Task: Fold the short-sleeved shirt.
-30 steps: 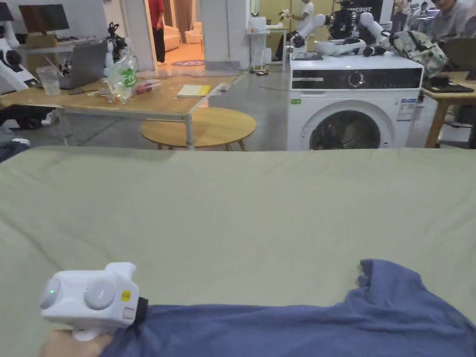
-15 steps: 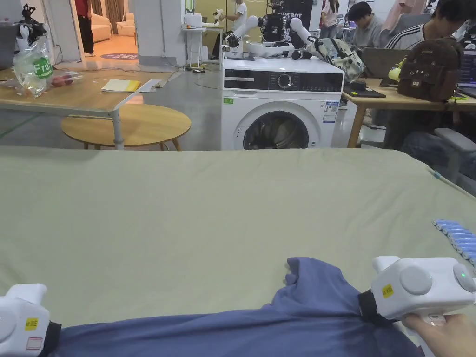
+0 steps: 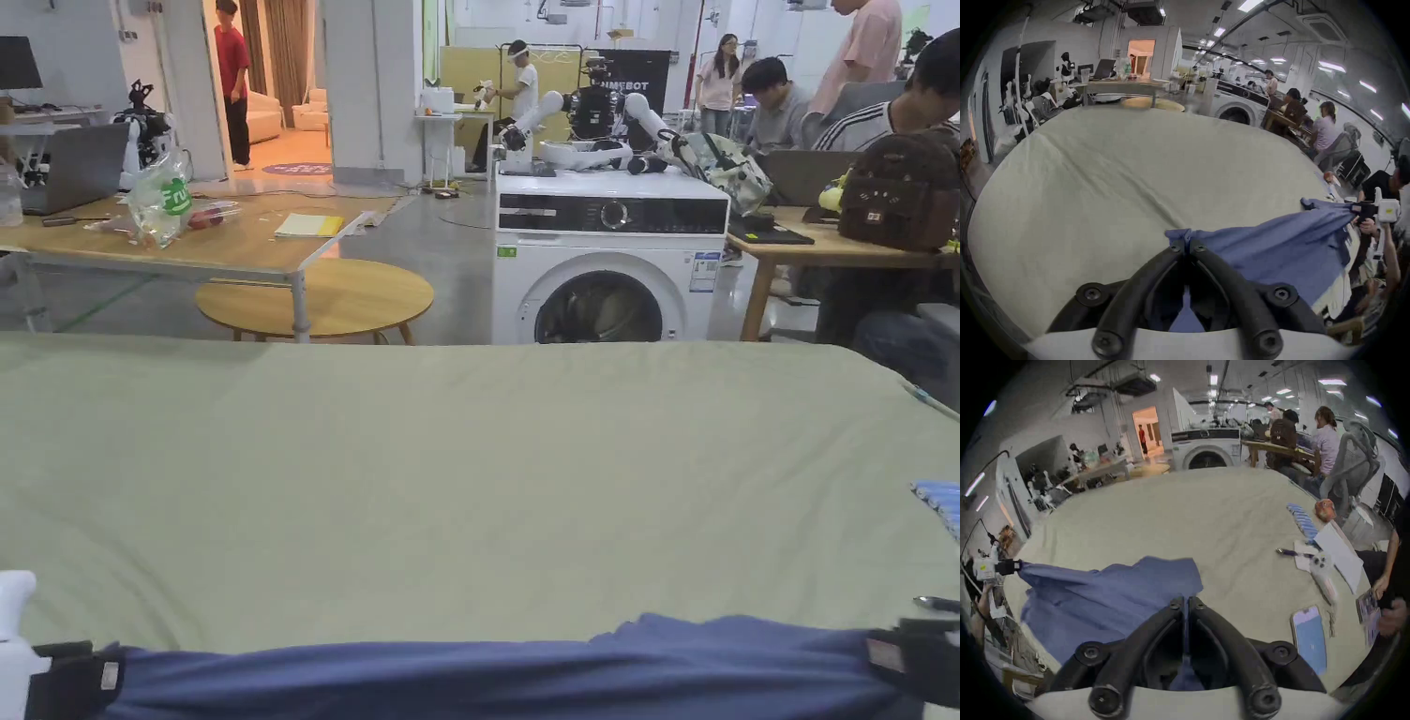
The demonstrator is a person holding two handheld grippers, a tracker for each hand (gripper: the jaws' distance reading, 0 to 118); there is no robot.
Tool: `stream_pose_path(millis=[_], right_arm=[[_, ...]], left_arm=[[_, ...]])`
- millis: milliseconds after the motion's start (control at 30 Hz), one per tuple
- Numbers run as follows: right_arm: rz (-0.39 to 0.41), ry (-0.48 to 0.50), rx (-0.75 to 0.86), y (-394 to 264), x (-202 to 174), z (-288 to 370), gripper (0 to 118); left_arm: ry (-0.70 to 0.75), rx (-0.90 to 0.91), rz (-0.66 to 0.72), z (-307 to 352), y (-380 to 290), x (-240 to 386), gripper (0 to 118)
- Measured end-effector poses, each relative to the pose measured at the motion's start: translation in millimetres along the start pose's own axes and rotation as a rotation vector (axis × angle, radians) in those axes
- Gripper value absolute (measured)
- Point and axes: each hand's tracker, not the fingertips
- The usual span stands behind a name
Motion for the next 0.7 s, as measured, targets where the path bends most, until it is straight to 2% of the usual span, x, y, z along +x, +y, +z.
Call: stream_pose_path(millis=[167,300,400,433,467,500,533,633,700], right_arm=[[-0.082,0.023,-0.018,-82.0,5.4,51.3,0],[-0.11,0.008,-0.063,-136.1,4.7,49.2,0],[-0.082,-0.017,-0.075,-158.4,1.5,33.9,1],[-0.081,-0.03,-0.073,-162.5,0.2,30.7,5],[-0.079,-0.025,-0.069,-165.4,1.7,27.7,19],[-0.07,-0.029,-0.062,-167.5,2.7,26.6,46],[-0.072,-0.048,-0.053,-168.9,2.3,27.6,59],[-0.077,-0.062,0.022,-160.0,3.0,46.7,60],[-0.017,-0.038,0.133,-136.2,-10.0,63.6,60]], left_arm=[[-0.027,-0.057,0.018,38.2,-65.6,-7.2,0],[-0.019,-0.101,0.042,32.8,-109.7,-14.4,0],[-0.028,-0.107,0.054,19.4,-132.9,-17.3,0],[-0.031,-0.101,0.058,17.0,-137.9,-18.6,3],[-0.034,-0.091,0.071,16.5,-141.3,-19.7,19],[-0.034,-0.078,0.08,18.2,-144.1,-19.9,51],[-0.035,-0.047,0.091,22.4,-146.3,-17.9,71],[-0.005,0.038,0.074,42.4,-137.2,-8.7,74],[0.037,0.141,-0.014,61.8,-114.0,11.3,74]])
